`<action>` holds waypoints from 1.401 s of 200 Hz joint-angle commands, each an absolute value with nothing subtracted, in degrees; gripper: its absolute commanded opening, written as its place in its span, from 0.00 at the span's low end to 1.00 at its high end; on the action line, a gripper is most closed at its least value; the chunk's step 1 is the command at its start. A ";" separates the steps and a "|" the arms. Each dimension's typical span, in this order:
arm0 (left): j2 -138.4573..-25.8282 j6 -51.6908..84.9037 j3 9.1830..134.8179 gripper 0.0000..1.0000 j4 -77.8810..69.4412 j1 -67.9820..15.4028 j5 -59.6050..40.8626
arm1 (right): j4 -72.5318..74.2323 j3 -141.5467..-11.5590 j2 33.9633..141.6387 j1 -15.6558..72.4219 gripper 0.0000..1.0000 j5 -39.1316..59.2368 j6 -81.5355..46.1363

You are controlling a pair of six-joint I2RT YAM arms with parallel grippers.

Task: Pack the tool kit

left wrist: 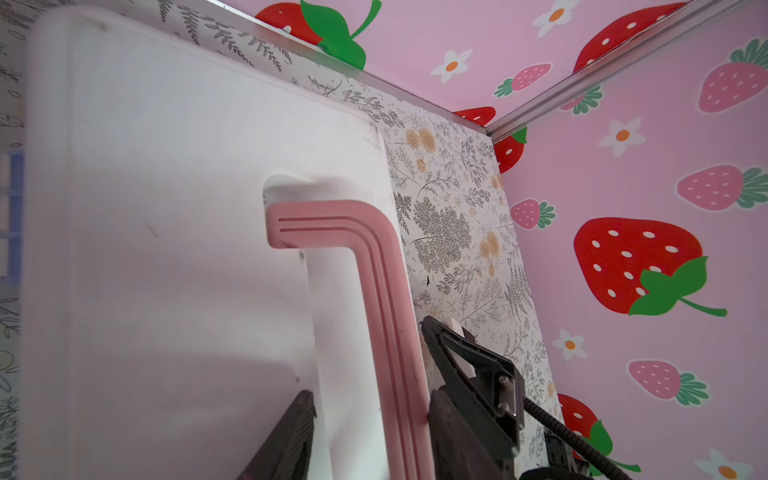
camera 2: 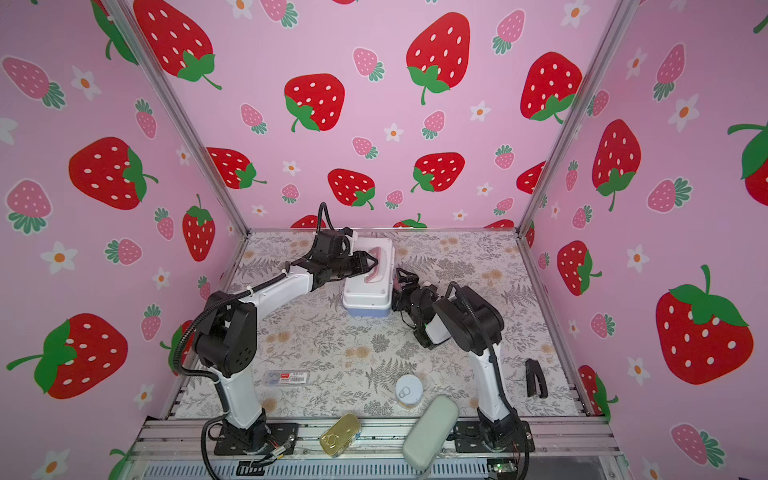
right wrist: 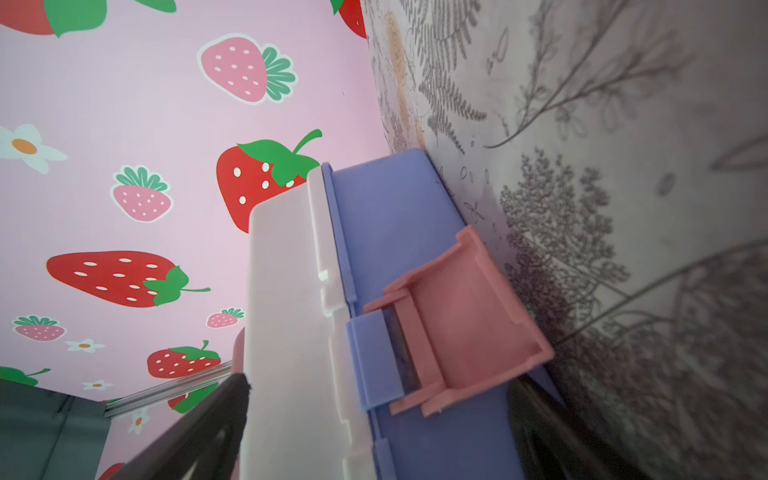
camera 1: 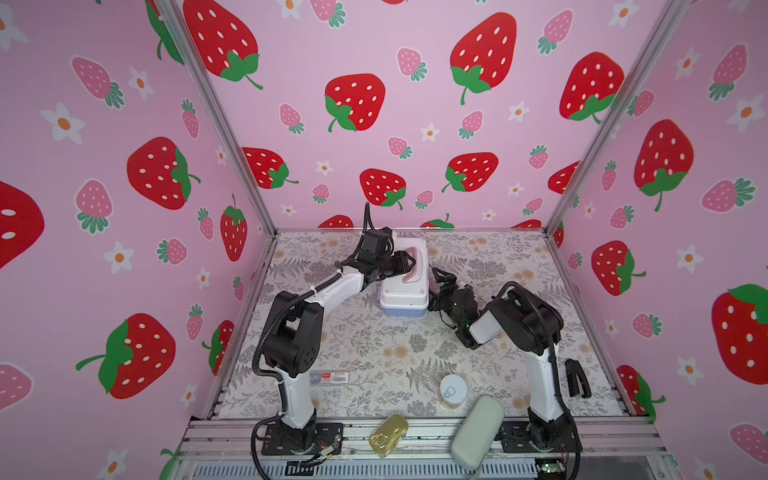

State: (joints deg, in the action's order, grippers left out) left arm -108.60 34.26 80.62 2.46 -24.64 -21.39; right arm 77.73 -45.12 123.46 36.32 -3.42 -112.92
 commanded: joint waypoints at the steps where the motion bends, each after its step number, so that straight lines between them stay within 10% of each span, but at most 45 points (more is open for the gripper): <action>1: -112.27 33.79 80.72 0.49 8.09 -24.79 -20.21 | 75.50 -44.56 122.83 34.10 0.95 -1.00 -112.92; 186: -113.55 35.68 81.17 0.48 7.47 -24.73 -21.52 | 64.94 -52.35 115.17 31.46 0.45 12.66 -84.02; 280: -113.69 36.28 81.29 0.48 7.39 -24.89 -21.78 | 70.54 -53.12 116.45 31.55 0.59 15.35 -84.02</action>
